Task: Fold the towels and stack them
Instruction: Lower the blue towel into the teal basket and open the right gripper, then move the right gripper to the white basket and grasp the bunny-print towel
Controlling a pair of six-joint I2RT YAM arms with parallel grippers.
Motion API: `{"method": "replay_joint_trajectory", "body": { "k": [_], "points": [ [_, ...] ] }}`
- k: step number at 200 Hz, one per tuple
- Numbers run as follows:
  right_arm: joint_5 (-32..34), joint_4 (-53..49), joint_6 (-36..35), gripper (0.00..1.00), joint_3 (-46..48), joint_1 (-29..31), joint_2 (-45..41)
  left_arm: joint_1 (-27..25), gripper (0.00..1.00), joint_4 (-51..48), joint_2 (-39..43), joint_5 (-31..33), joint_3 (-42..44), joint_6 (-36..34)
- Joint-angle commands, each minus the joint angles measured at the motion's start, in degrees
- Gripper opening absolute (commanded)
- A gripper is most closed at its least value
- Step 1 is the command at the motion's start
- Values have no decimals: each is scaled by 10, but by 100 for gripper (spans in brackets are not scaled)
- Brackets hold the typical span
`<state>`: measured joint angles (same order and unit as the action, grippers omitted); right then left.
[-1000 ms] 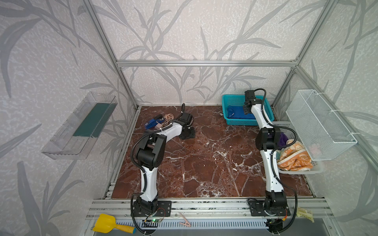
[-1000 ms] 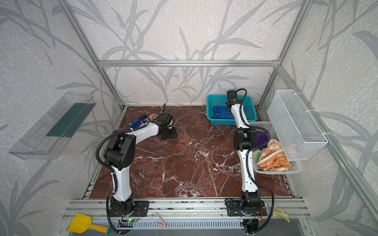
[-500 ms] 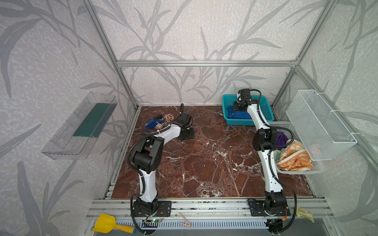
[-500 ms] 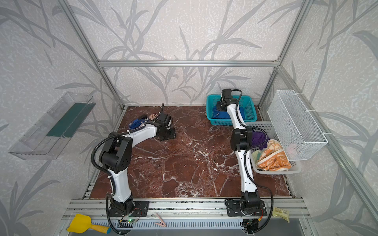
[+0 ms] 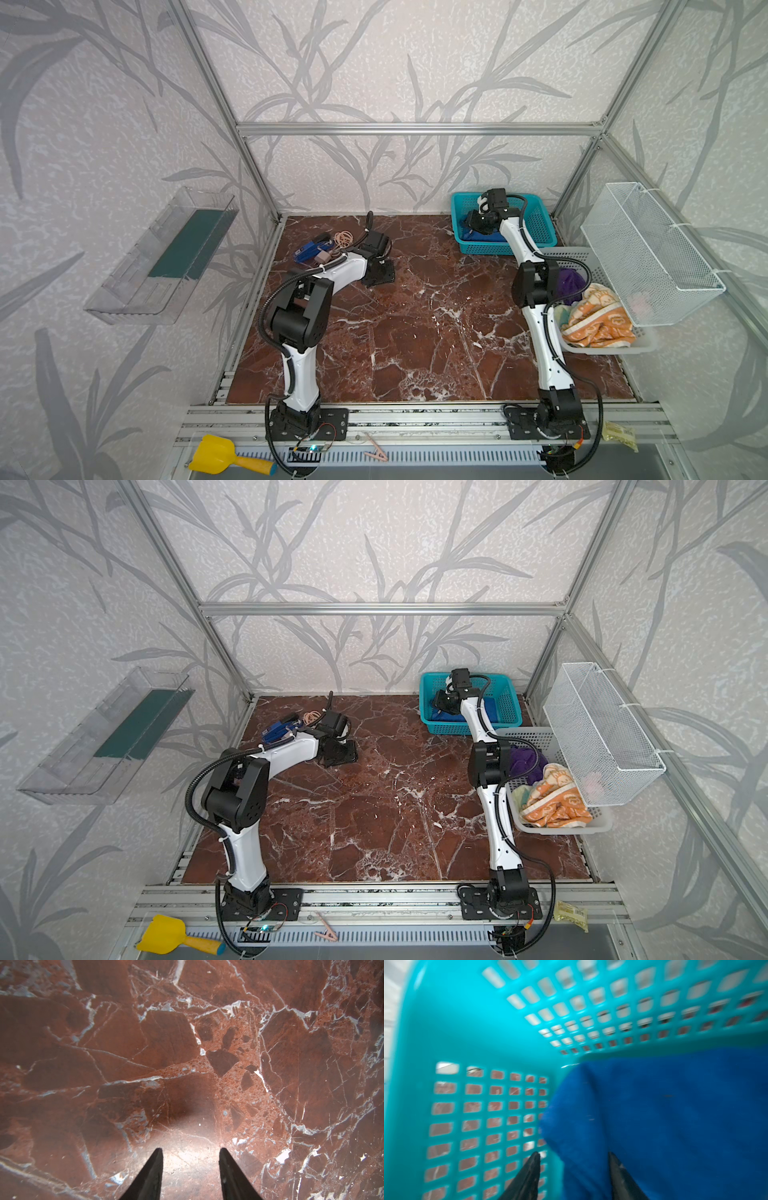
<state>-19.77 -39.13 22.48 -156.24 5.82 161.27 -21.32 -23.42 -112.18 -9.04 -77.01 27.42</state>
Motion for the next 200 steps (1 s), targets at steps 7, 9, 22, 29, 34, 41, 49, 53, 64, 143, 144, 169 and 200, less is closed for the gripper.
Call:
{"method": "replay_joint_trajectory", "body": {
  "k": [7,9,22,29,34,41,49,53,64,143,144,169,200],
  "points": [
    [-16,8,-2,50,-1,21,-10,1,46,-3,33,11,13,-9],
    [-14,8,-4,50,0,23,-13,1,46,-3,34,11,13,-10],
    [2,4,-16,50,2,28,-29,1,46,-3,38,11,17,-10],
    [10,-1,-20,52,2,30,-37,1,46,-2,40,12,18,-10],
    [15,-6,-23,53,2,30,-43,1,46,-2,42,12,19,-10],
    [22,-15,-27,55,0,32,-52,1,46,-1,44,12,21,-11],
    [30,-27,-34,57,-1,33,-63,2,46,0,48,11,23,-11],
    [34,-33,-38,58,-1,34,-68,1,46,1,50,11,24,-11],
    [45,-51,-48,59,-1,36,-85,1,46,3,55,9,26,-11],
    [238,-205,-147,60,109,84,-282,-4,46,16,132,-15,71,-9],
    [242,-205,-147,60,114,85,-286,-4,46,16,133,-15,73,-9],
    [318,-149,-161,60,309,106,-421,-24,46,20,162,-16,91,-17],
    [361,-25,-133,60,593,108,-624,-72,46,-4,176,8,66,-48]
  ]
}}
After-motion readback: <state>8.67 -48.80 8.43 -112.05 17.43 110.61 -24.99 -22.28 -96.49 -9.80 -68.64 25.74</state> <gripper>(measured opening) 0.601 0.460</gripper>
